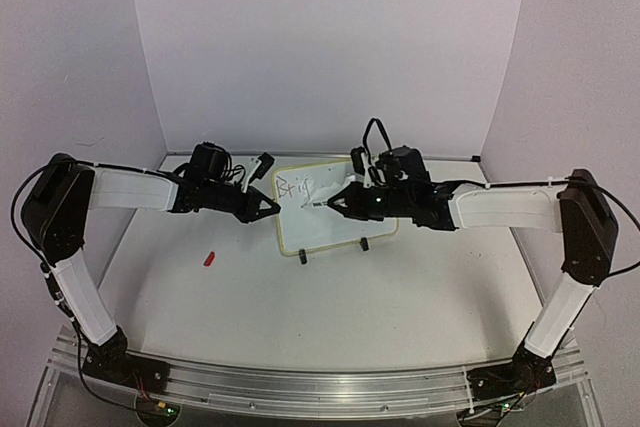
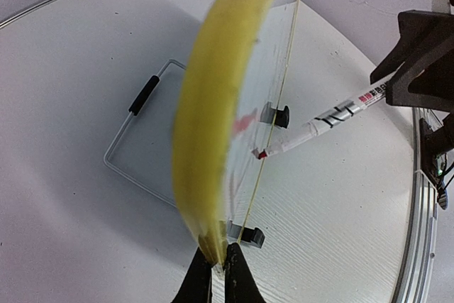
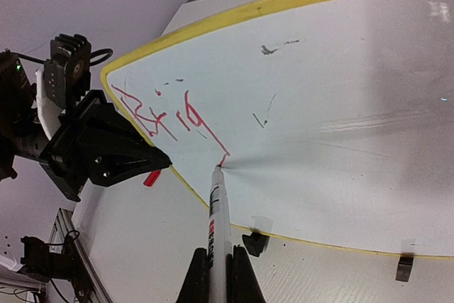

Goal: Write a sentence on the whiteboard

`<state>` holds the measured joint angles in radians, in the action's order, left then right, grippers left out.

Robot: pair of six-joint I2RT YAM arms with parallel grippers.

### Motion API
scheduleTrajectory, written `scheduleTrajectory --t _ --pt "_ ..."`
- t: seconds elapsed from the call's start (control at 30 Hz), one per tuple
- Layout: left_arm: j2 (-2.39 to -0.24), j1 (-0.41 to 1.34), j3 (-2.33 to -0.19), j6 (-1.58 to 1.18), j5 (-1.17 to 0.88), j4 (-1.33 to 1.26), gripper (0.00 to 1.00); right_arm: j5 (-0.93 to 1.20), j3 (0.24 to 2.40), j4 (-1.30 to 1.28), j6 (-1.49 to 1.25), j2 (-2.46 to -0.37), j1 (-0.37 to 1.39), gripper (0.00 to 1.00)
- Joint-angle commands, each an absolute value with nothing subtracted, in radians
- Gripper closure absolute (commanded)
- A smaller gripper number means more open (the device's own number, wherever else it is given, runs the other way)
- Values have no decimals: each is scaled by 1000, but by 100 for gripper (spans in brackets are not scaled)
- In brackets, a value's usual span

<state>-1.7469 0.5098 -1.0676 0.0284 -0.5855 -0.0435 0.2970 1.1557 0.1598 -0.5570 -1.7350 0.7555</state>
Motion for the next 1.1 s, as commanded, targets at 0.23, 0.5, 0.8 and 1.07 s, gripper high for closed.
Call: scheduleTrajectory --t 0.23,0.5,0.8,1.07 --pt "-1769 505 -1089 55 -520 -37 100 237 1105 295 -575 -1545 764 100" --pt "-1772 504 -1085 54 -520 -42 100 185 1121 245 -541 -1550 755 100" --pt "-1769 503 -1086 59 -517 -36 100 187 1164 233 -533 -1602 746 100" --pt "-1766 503 -1082 61 -514 -32 100 193 1188 232 -528 -1626 737 100"
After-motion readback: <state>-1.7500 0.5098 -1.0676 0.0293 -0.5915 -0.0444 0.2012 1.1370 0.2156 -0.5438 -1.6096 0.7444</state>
